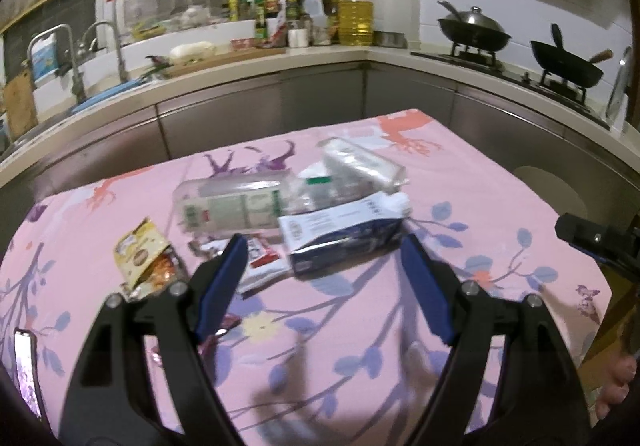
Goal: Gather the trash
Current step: 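Move both tools back over the table toward the remaining trash, then grasp the pink wrapper with the left tool while the right tool grasps the yellow snack packet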
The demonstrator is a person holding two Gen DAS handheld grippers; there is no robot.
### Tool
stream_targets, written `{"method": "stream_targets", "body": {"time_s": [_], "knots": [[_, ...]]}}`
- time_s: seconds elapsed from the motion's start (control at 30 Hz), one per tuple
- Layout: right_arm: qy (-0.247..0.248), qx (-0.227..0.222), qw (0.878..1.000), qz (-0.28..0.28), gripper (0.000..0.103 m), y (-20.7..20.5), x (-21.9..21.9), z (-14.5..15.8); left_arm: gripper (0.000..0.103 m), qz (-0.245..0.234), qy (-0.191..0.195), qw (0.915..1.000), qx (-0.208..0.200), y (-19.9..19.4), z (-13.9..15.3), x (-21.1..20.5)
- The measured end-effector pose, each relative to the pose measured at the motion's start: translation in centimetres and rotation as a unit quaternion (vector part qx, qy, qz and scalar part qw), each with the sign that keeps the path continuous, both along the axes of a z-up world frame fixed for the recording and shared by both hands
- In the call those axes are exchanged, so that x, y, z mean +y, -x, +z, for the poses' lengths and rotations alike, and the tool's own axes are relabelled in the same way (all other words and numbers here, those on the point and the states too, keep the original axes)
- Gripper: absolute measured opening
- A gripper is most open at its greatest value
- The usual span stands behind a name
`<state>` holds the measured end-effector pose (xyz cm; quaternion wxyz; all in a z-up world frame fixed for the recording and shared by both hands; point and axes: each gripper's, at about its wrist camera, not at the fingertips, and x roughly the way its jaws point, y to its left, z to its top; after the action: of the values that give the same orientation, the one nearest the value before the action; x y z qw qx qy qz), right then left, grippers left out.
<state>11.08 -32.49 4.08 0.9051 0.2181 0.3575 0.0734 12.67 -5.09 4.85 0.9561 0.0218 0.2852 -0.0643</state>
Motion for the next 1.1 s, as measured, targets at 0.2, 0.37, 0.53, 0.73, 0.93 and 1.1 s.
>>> {"method": "stream_targets", "body": {"time_s": [0.2,0.37,0.53,0.73,0.93,1.1], "knots": [[0.007,0.006,0.999,0.033,0.066,-0.8,2.6,-0.3,0.076,0.034,0.003,0.9994,0.001,0.6,-0.5,3.8],[0.013,0.010,0.998,0.068,0.066,-1.4,5.2,-0.6,0.076,0.087,0.018,0.9960,0.011,1.9,-1.1,9.6],[0.014,0.023,0.995,0.098,0.066,-1.7,7.5,-1.5,0.076,0.159,0.041,0.9858,0.034,3.3,-2.3,16.4],[0.020,0.040,0.991,0.126,0.066,-1.8,9.8,-2.5,0.076,0.212,0.069,0.9730,0.058,4.0,-4.0,22.1],[0.034,0.052,0.984,0.168,0.066,-1.3,12.7,-3.3,0.075,0.194,0.102,0.9729,0.073,3.7,-4.9,22.5],[0.044,0.059,0.980,0.186,0.066,-1.3,14.2,-3.8,0.074,0.141,0.118,0.9793,0.085,3.1,-5.5,20.2]]}}
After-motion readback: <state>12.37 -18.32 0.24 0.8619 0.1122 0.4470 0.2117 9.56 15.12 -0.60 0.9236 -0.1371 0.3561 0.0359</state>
